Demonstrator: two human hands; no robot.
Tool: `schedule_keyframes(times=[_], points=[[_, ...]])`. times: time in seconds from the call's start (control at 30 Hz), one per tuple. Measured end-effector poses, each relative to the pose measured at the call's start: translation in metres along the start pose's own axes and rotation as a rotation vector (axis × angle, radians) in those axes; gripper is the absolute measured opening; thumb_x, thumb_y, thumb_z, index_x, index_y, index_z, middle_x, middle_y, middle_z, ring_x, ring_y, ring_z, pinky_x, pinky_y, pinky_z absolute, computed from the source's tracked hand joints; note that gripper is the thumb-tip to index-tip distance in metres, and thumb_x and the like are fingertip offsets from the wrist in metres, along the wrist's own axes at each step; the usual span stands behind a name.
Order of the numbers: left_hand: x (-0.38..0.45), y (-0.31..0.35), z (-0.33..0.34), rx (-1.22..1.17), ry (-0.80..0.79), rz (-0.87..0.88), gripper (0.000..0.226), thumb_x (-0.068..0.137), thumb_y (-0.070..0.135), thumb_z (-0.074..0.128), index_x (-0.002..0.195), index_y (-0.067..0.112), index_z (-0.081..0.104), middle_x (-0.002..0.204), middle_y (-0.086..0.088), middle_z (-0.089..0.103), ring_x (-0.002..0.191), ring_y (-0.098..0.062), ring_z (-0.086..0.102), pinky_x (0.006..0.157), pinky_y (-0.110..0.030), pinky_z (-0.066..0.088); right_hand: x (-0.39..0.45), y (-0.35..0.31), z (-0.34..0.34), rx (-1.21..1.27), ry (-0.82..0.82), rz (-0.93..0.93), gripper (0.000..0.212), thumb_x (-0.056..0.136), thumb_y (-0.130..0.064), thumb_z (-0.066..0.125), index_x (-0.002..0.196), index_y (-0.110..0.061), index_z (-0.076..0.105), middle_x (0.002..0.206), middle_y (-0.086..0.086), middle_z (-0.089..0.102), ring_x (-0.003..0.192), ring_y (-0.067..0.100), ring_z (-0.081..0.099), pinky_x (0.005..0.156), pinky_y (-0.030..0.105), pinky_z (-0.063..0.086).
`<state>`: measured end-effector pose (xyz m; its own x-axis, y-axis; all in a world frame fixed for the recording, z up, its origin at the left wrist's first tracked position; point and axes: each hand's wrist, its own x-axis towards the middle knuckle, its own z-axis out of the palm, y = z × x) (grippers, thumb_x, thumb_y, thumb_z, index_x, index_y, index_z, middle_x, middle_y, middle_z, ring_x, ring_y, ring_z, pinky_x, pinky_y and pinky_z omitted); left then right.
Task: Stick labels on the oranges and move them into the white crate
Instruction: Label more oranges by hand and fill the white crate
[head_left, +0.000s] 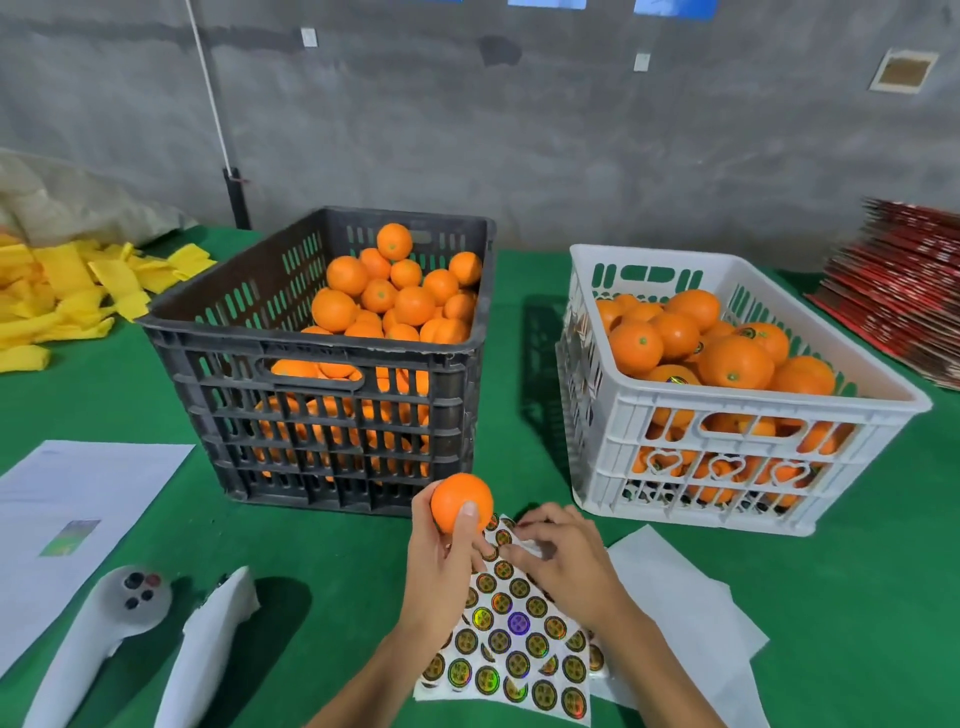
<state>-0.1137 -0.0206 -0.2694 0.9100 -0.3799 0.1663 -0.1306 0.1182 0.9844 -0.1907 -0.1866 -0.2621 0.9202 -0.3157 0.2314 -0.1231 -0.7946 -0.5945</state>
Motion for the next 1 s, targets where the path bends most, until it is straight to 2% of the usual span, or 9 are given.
schedule_keyframes(times=[0.13, 0.23, 0.4, 0.47, 0.6, 0.67, 0.77, 0.93, 1.0], points=[[0.001, 0.002, 0.002, 0.110, 0.049, -0.046, 0.047, 0.084, 0.066, 0.055, 0.124, 0.043, 0.044, 0.093, -0.008, 0.069, 0.067, -0.023, 0.070, 0.058, -0.029, 0.056, 0.005, -0.004, -0.002, 0.199, 0.014, 0.124, 0.030, 0.078, -0.059, 0.078, 0.091, -0.032, 0.081, 0.096, -0.020, 0.065, 0.093, 0.007, 0.055, 0.091, 0.036, 0.045], [0.001, 0.001, 0.001, 0.285, 0.089, -0.034, 0.039, 0.081, 0.070, 0.050, 0.115, 0.054, 0.041, 0.103, 0.006, 0.063, 0.077, -0.016, 0.070, 0.067, -0.038, 0.060, 0.006, -0.005, 0.000, 0.264, 0.005, 0.167, 0.019, 0.077, -0.054, 0.082, 0.085, -0.037, 0.081, 0.093, -0.023, 0.065, 0.093, 0.004, 0.055, 0.086, 0.029, 0.046], [-0.004, 0.004, 0.000, 0.458, 0.098, -0.037, 0.040, 0.078, 0.072, 0.046, 0.112, 0.052, 0.038, 0.094, 0.015, 0.061, 0.074, 0.003, 0.063, 0.061, -0.020, 0.045, 0.007, -0.005, 0.001, 0.311, -0.018, 0.219, 0.008, 0.082, -0.046, 0.082, 0.087, -0.041, 0.080, 0.099, -0.026, 0.064, 0.078, 0.009, 0.054, 0.080, 0.034, 0.047], [-0.004, 0.007, -0.002, 0.481, 0.097, -0.044, 0.039, 0.077, 0.072, 0.045, 0.111, 0.055, 0.036, 0.093, 0.017, 0.060, 0.072, 0.002, 0.062, 0.061, -0.020, 0.044, 0.006, -0.007, 0.004, 0.307, 0.027, 0.223, 0.004, 0.086, -0.041, 0.079, 0.083, -0.039, 0.079, 0.095, -0.024, 0.066, 0.081, 0.010, 0.058, 0.080, 0.033, 0.047], [-0.006, 0.010, -0.004, 0.498, 0.054, -0.063, 0.045, 0.077, 0.071, 0.052, 0.115, 0.056, 0.035, 0.094, 0.017, 0.060, 0.069, 0.003, 0.065, 0.059, -0.024, 0.051, 0.007, -0.017, 0.000, 0.587, 0.198, 0.385, 0.015, 0.091, -0.024, 0.077, 0.079, -0.031, 0.080, 0.088, -0.007, 0.071, 0.080, 0.018, 0.066, 0.076, 0.037, 0.053], [-0.006, 0.013, -0.004, 0.508, 0.013, -0.033, 0.052, 0.076, 0.073, 0.057, 0.120, 0.056, 0.034, 0.101, 0.020, 0.058, 0.075, 0.006, 0.066, 0.059, -0.019, 0.052, 0.007, -0.027, -0.005, 0.596, 0.288, 0.309, 0.013, 0.090, -0.025, 0.078, 0.083, -0.035, 0.080, 0.091, -0.009, 0.071, 0.087, 0.011, 0.067, 0.082, 0.030, 0.054], [-0.002, 0.022, -0.001, 0.525, -0.027, 0.085, 0.063, 0.074, 0.077, 0.064, 0.126, 0.056, 0.034, 0.118, 0.033, 0.047, 0.098, 0.016, 0.056, 0.066, -0.010, 0.051, 0.007, -0.048, -0.014, 0.546, 0.298, 0.143, 0.016, 0.091, -0.023, 0.077, 0.088, -0.039, 0.080, 0.096, -0.012, 0.071, 0.095, 0.010, 0.067, 0.083, 0.022, 0.053], [0.007, 0.037, 0.000, 0.490, -0.066, 0.213, 0.069, 0.073, 0.074, 0.067, 0.134, 0.055, 0.039, 0.132, 0.030, 0.037, 0.110, 0.011, 0.055, 0.075, -0.019, 0.059, 0.005, -0.059, -0.045, 0.652, 0.161, 0.146, 0.012, 0.093, -0.026, 0.074, 0.096, -0.034, 0.082, 0.104, -0.010, 0.076, 0.104, 0.011, 0.069, 0.096, 0.038, 0.055], [0.011, 0.044, 0.004, 0.459, -0.071, 0.271, 0.070, 0.074, 0.072, 0.069, 0.135, 0.054, 0.041, 0.135, 0.029, 0.036, 0.115, 0.011, 0.052, 0.076, -0.018, 0.059, 0.003, -0.062, -0.059, 0.626, 0.159, 0.113, 0.015, 0.096, -0.029, 0.071, 0.103, -0.035, 0.081, 0.110, -0.013, 0.076, 0.110, 0.009, 0.068, 0.100, 0.037, 0.054]])
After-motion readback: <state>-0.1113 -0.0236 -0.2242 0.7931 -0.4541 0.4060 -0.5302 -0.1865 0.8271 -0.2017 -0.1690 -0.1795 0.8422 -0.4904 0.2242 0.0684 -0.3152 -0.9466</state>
